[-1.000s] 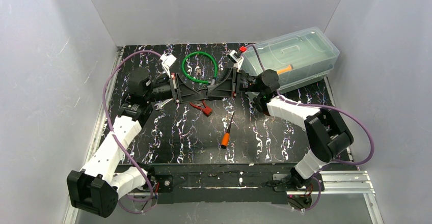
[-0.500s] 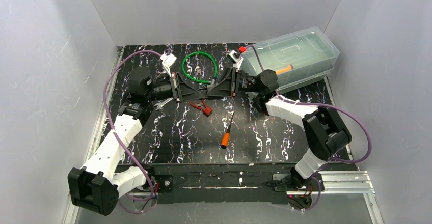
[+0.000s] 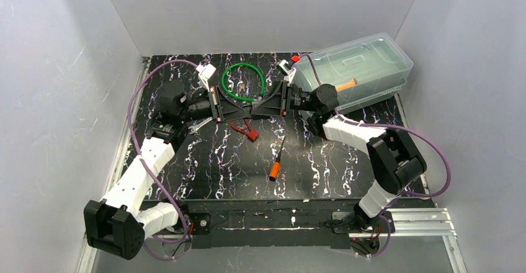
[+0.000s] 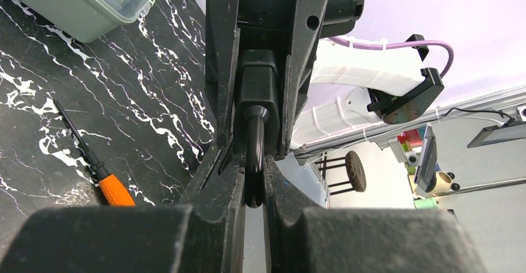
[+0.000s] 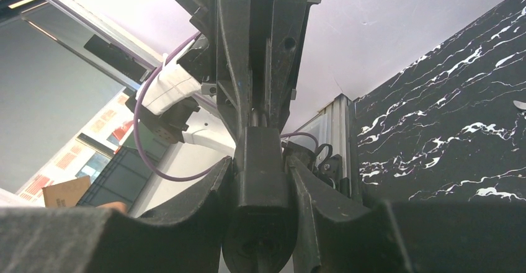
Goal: Lock with the key
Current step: Lock the lock.
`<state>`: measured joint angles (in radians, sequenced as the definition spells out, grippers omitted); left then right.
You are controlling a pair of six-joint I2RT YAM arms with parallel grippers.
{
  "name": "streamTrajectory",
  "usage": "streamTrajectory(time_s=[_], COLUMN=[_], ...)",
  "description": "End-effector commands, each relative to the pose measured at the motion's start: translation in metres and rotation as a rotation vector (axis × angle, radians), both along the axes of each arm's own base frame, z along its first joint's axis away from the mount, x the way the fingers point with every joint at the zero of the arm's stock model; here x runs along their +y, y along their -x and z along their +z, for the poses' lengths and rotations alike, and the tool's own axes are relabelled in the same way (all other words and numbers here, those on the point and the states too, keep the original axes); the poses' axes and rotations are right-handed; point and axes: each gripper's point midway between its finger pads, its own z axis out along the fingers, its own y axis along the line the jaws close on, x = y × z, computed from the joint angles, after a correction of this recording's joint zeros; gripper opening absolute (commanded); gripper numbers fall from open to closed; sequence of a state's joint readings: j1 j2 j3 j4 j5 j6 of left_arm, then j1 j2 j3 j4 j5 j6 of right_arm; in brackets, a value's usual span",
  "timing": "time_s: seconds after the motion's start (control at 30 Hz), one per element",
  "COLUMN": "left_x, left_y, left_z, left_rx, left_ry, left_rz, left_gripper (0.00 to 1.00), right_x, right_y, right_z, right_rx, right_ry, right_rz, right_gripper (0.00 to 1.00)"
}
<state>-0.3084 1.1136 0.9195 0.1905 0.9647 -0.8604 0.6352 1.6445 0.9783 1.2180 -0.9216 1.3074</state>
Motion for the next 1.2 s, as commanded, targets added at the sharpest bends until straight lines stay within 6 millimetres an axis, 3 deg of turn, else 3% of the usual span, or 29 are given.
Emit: streamTrajectory(time_s=[0.0,0.23,0.47,0.57,0.7,0.8,0.87,0.97,1.07,1.17], left_x=[-0.041,-0.032,0.007,0.022,0.028,0.028,0.027,0.026,0.027,0.027], left_y=[0.010,0.015,0.004,-0.003,-0.005,-0.002,0.002,0.011,0.018,0.026], left_z=[-0.003,-0.002,-0.007,-0.001,0.014,0.027,0.031,0.032,0.030,0.030], left_rx=[-0.022,-0.045,-0.059,-0.062,-0.104,-0.138,-0.152,-0.154,-0.153,-0.162], left_ry=[0.005,0.008,-0.008,0.002,0.014,0.022,0.022,0.019,0.017,0.016], left_rz=[-0.085,-0.081,0.030,0.092,0.115,0.100,0.074,0.033,0.010,-0.016], left_gripper=[0.00,0.00,0.00,0.00,0.00,0.00,0.00,0.00,0.00,0.00], right_x=[0.036,0.026,-0.014,-0.026,-0.029,-0.030,-0.030,-0.031,-0.032,-0.033], right_y=[0.064,0.060,0.026,0.021,0.023,0.023,0.025,0.027,0.028,0.026], right_z=[0.032,0.029,0.030,0.033,0.031,0.030,0.031,0.032,0.031,0.030], right_rx=[-0.092,-0.120,-0.148,-0.144,-0.140,-0.146,-0.157,-0.177,-0.200,-0.217], right_ry=[-0.089,-0.070,-0.041,-0.044,-0.041,-0.040,-0.040,-0.032,-0.019,-0.001], right_rz=[0.165,0.153,0.056,0.041,0.039,0.042,0.048,0.056,0.056,0.049], right_gripper=[0.01,0.01,0.01,0.01,0.02,0.18,0.39,0.57,0.67,0.71])
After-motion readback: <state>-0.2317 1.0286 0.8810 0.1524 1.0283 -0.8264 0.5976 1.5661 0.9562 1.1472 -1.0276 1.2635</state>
